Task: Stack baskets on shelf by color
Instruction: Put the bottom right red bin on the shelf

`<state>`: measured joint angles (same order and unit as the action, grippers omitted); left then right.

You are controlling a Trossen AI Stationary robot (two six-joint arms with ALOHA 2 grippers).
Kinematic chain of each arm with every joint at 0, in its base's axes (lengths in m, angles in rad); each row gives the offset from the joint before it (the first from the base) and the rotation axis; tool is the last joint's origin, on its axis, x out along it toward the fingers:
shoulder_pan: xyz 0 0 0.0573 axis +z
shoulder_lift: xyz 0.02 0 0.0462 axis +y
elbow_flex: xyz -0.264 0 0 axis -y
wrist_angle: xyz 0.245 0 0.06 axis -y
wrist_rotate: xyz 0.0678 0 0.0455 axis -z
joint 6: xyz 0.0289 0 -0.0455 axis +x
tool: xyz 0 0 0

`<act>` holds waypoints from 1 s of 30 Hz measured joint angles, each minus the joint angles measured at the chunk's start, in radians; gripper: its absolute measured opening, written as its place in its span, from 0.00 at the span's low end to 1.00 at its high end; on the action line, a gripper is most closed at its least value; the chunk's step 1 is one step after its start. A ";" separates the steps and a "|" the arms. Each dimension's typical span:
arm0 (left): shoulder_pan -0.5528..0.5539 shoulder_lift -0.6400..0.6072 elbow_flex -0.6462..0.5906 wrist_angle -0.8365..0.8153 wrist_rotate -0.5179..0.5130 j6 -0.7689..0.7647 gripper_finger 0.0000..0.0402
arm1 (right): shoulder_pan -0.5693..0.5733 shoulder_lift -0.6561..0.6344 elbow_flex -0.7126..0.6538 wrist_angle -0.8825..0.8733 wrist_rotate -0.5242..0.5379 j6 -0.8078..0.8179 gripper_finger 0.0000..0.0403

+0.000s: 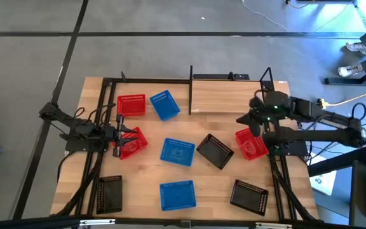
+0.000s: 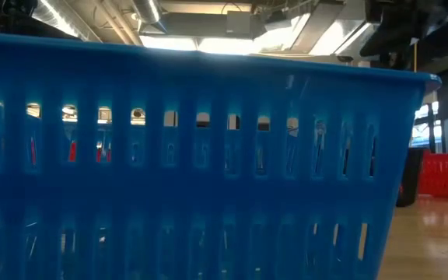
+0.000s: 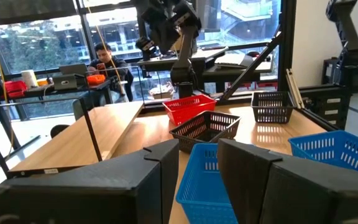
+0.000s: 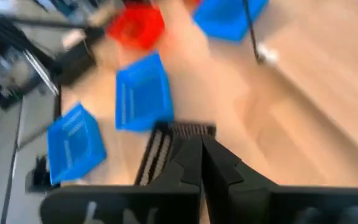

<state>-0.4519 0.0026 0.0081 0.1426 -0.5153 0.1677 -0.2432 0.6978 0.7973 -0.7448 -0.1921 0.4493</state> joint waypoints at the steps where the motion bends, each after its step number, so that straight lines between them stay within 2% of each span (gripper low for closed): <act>1: 0.000 0.000 0.000 0.000 0.000 0.000 0.26 | 0.012 0.039 0.042 -0.037 0.000 0.015 0.00; 6: 0.000 0.000 0.000 0.000 0.000 0.000 0.26 | 0.068 0.209 0.230 -0.356 0.011 0.151 0.00; 10: 0.000 0.000 0.000 0.000 0.000 0.000 0.26 | 0.090 0.301 0.301 -0.544 -0.015 0.199 0.00; 15: 0.000 0.000 0.000 0.000 0.000 0.000 0.26 | 0.097 0.366 0.306 -0.571 -0.059 0.269 0.04; 17: 0.000 0.000 0.000 0.000 0.000 0.000 0.26 | 0.097 0.394 0.307 -0.571 -0.096 0.316 0.08; 21: 0.000 0.000 0.000 0.000 0.000 0.000 0.26 | 0.097 0.444 0.307 -0.571 -0.097 0.356 0.18; 24: 0.000 0.000 0.000 0.000 0.000 0.000 0.26 | 0.097 0.485 0.307 -0.571 -0.048 0.377 0.23; 27: 0.000 0.000 0.000 0.000 0.000 0.000 0.26 | 0.091 0.525 0.292 -0.555 0.014 0.478 0.25; 30: 0.000 0.000 0.000 0.000 0.000 0.000 0.26 | 0.082 0.560 0.254 -0.530 0.022 0.501 0.25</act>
<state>-0.4522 0.0028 0.0082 0.1425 -0.5152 0.1677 -0.1614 1.2579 1.0510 -1.2748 -0.1697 0.9507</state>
